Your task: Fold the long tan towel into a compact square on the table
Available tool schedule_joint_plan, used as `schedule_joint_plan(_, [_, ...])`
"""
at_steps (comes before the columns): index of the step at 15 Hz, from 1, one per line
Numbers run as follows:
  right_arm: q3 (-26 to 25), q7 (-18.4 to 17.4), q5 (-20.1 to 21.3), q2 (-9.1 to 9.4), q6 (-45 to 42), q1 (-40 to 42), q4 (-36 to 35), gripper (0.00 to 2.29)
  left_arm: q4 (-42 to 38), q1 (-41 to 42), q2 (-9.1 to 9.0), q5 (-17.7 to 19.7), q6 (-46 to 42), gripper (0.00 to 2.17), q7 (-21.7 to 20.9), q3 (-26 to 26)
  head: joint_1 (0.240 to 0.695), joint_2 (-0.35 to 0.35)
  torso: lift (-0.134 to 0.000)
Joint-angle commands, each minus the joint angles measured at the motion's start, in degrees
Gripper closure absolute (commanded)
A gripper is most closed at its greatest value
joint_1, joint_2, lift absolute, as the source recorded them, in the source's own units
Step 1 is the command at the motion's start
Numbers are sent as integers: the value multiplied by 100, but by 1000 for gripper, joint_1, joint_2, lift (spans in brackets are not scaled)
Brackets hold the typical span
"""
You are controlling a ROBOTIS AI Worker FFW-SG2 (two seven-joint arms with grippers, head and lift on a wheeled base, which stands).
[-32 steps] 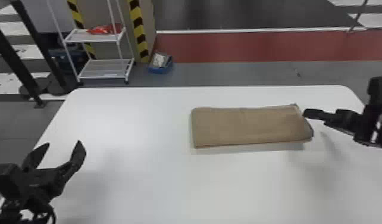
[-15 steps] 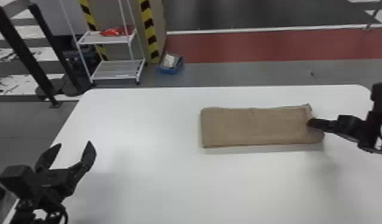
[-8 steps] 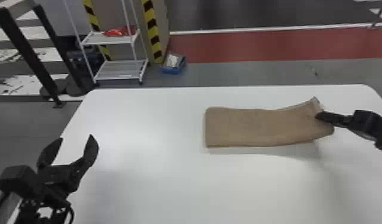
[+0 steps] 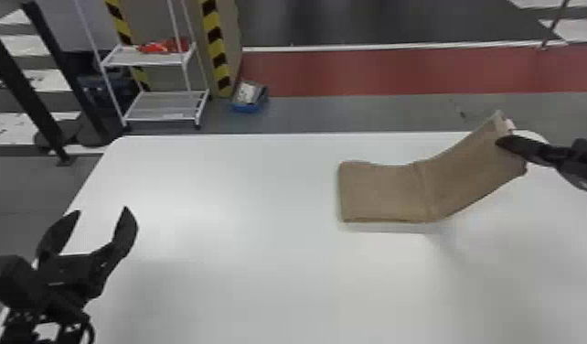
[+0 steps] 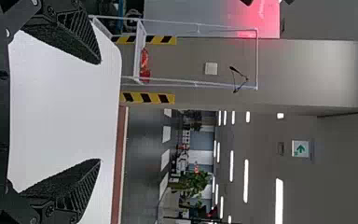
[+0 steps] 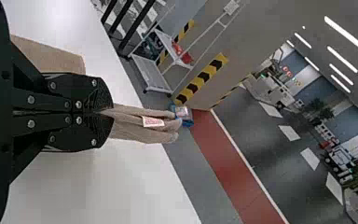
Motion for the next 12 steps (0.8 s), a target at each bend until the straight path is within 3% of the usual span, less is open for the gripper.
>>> schedule_joint_plan(1, [141, 51, -113, 113, -489, -75, -58, 1781, -18, 9, -8, -16, 8, 147, -9, -34, 695, 68, -123])
schedule_joint_plan(4, [809, 86, -16, 341, -682, -321, 30, 1781, -53, 53, -8, -51, 8, 147, -9, -42, 695, 79, -123])
schedule_joint_plan(6, [1336, 86, 177, 473, -682, -391, 179, 1781, -53, 62, -8, -51, 26, 147, -9, -34, 695, 123, -123])
schedule_joint_plan(9, [1846, 16, 459, 491, -313, -417, 214, 1781, -53, 71, 18, -51, 61, 147, -9, -25, 695, 179, -123])
schedule_joint_plan(12, [2022, -64, 582, 491, 126, -426, 206, 1781, -35, 53, 36, -69, 96, 147, -9, -34, 695, 225, -123])
